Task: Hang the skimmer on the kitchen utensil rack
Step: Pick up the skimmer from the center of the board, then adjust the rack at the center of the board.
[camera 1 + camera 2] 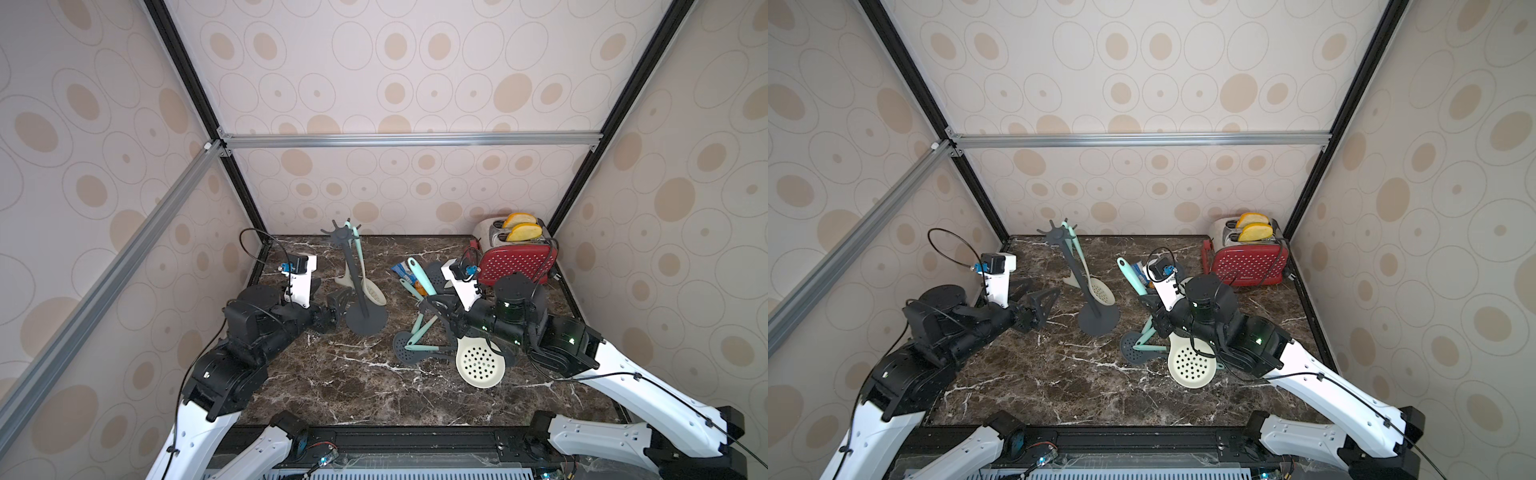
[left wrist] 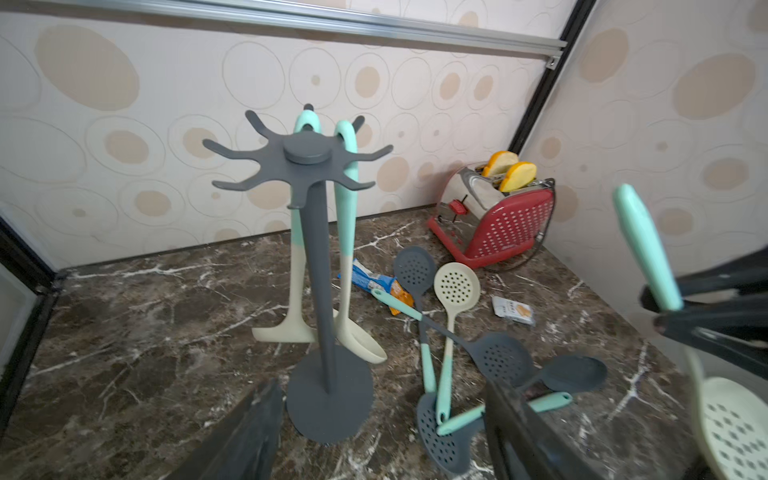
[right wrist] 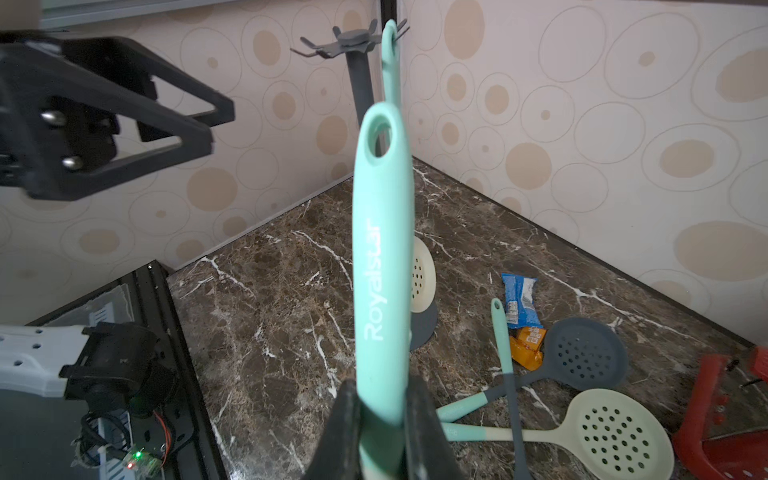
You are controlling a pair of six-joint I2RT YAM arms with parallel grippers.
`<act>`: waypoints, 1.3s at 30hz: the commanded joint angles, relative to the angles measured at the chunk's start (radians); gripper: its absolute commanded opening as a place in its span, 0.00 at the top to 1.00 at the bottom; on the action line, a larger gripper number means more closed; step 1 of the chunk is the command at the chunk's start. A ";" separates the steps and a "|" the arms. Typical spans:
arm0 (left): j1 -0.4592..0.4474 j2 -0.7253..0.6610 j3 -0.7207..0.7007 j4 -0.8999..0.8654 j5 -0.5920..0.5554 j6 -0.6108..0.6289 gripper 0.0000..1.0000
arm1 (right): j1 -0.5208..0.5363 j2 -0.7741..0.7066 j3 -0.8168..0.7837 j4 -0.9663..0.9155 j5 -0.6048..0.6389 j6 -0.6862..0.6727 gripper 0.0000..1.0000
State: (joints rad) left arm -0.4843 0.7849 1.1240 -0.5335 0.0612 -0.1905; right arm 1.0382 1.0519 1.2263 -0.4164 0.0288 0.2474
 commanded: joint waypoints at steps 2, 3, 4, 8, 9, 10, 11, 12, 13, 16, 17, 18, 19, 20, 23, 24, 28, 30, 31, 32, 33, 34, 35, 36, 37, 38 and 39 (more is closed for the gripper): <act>0.005 0.019 -0.082 0.258 -0.024 0.136 0.24 | 0.000 -0.009 0.011 0.010 -0.073 0.005 1.00; 0.015 0.017 -0.106 0.302 0.004 0.138 0.24 | -0.001 -0.013 0.008 0.014 -0.077 0.005 1.00; 0.027 0.020 -0.125 0.339 0.042 0.128 0.25 | -0.001 -0.018 0.004 0.014 -0.080 0.004 1.00; 0.112 0.037 -0.198 0.518 0.196 0.032 0.25 | -0.001 -0.036 -0.007 0.015 -0.087 0.004 1.00; 0.128 0.037 -0.228 0.582 0.211 0.004 0.26 | -0.001 -0.039 -0.007 0.011 -0.085 0.007 1.00; 0.139 0.039 -0.258 0.646 0.217 -0.020 0.26 | 0.000 -0.042 -0.007 0.004 -0.083 0.007 1.00; 0.149 0.041 -0.283 0.699 0.218 -0.037 0.26 | -0.001 -0.045 -0.007 0.001 -0.084 0.007 1.00; 0.156 0.047 -0.306 0.750 0.222 -0.053 0.27 | -0.001 -0.050 -0.007 -0.004 -0.086 0.007 1.00; 0.162 0.055 -0.319 0.784 0.229 -0.064 0.27 | -0.001 -0.056 -0.008 -0.008 -0.086 0.009 1.00; 0.164 0.085 -0.343 0.836 0.225 -0.070 0.28 | -0.001 -0.074 -0.013 -0.019 -0.083 0.009 1.00; 0.166 0.090 -0.353 0.851 0.213 -0.073 0.28 | -0.001 -0.078 -0.014 -0.023 -0.081 0.008 1.00; 0.173 0.093 -0.364 0.869 0.205 -0.072 0.27 | -0.001 -0.083 -0.013 -0.029 -0.080 0.008 1.00; 0.186 0.098 -0.377 0.886 0.210 -0.076 0.27 | -0.001 -0.088 -0.013 -0.033 -0.081 0.008 1.00; 0.203 0.102 -0.390 0.906 0.219 -0.087 0.27 | 0.000 -0.091 -0.015 -0.035 -0.081 0.007 1.00; 0.274 0.121 -0.436 0.999 0.284 -0.153 0.28 | -0.001 -0.099 -0.018 -0.041 -0.077 0.009 1.00; 0.295 0.131 -0.449 1.028 0.309 -0.172 0.30 | -0.001 -0.101 -0.018 -0.045 -0.076 0.009 1.00; 0.320 0.181 -0.448 1.075 0.407 -0.191 0.39 | -0.001 -0.102 -0.018 -0.050 -0.072 0.011 1.00; 0.321 0.205 -0.443 1.100 0.446 -0.197 0.41 | -0.001 -0.102 -0.019 -0.051 -0.069 0.011 1.00; 0.320 0.211 -0.443 1.105 0.450 -0.200 0.41 | 0.000 -0.102 -0.020 -0.051 -0.069 0.011 1.00; 0.320 0.216 -0.444 1.110 0.448 -0.199 0.40 | -0.001 -0.102 -0.019 -0.053 -0.068 0.012 1.00; 0.321 0.219 -0.445 1.111 0.444 -0.195 0.40 | -0.001 -0.102 -0.020 -0.054 -0.068 0.013 1.00; 0.322 0.221 -0.447 1.110 0.441 -0.192 0.40 | -0.001 -0.102 -0.019 -0.057 -0.067 0.014 1.00; 0.321 0.224 -0.450 1.112 0.440 -0.188 0.40 | -0.001 -0.102 -0.020 -0.056 -0.067 0.017 1.00; 0.322 0.228 -0.455 1.116 0.441 -0.188 0.40 | -0.002 -0.102 -0.022 -0.056 -0.066 0.017 1.00; 0.322 0.232 -0.457 1.119 0.439 -0.188 0.40 | -0.001 -0.101 -0.022 -0.057 -0.066 0.018 1.00; 0.321 0.238 -0.461 1.123 0.442 -0.188 0.43 | -0.001 -0.100 -0.021 -0.058 -0.068 0.019 1.00; 0.322 0.246 -0.465 1.128 0.447 -0.190 0.48 | -0.002 -0.098 -0.021 -0.058 -0.070 0.020 1.00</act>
State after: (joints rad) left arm -0.1680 1.0164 0.6624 0.5388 0.4778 -0.3714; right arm 1.0374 0.9634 1.2175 -0.4808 -0.0471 0.2546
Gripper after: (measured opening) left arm 0.545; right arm 0.158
